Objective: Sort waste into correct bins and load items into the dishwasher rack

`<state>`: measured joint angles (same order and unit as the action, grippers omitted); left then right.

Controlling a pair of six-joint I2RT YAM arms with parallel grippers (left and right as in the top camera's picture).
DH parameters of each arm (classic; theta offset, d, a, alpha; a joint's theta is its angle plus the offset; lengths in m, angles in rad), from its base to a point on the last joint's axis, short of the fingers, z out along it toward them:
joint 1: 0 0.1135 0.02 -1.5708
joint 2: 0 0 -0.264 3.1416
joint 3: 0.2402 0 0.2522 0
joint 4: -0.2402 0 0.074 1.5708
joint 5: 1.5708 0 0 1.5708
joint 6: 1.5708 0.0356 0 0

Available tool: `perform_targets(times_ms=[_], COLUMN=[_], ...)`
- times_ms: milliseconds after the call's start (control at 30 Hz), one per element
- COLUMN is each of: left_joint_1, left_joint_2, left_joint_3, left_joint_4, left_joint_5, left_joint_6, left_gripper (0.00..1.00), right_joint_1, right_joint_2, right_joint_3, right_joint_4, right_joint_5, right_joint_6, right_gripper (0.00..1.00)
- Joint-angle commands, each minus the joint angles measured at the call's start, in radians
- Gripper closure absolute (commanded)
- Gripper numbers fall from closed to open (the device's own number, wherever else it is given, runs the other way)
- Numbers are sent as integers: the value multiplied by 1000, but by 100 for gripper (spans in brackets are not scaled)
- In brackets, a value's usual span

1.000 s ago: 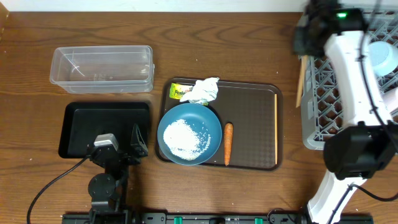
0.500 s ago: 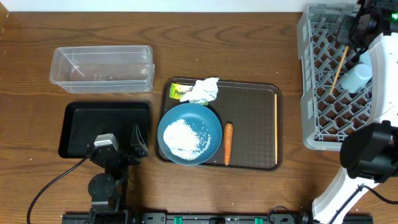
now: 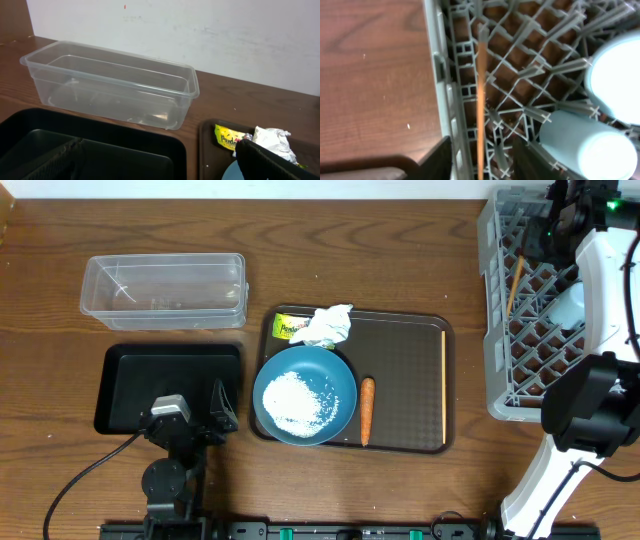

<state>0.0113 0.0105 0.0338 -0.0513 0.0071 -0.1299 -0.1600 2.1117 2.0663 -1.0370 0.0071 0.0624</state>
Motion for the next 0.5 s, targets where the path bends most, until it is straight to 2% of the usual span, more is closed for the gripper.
perform_targets(times_ms=[0,100,300,467], left_joint_1=[-2,-2,-2,-2], left_joint_2=[-6,-6,-6,-6], left_joint_3=[-30,-30,-30,-30], left_joint_4=[-19,-19,-19,-19], left_joint_5=[-19,-19,-19,-19], left_joint_6=[6,6,6,6], left_gripper=[2,2,2,2], right_joint_1=[21,35,63,99], right_joint_2=[-10,-33,-109,-133], right_joint_3=[12,13,13,13], right_joint_4=[-17,-45,-141,-291], right_joint_5=[-26,-64,-156,-303], right_joint_6=[-11,-8,29,49], right_gripper=[47,41,38,37])
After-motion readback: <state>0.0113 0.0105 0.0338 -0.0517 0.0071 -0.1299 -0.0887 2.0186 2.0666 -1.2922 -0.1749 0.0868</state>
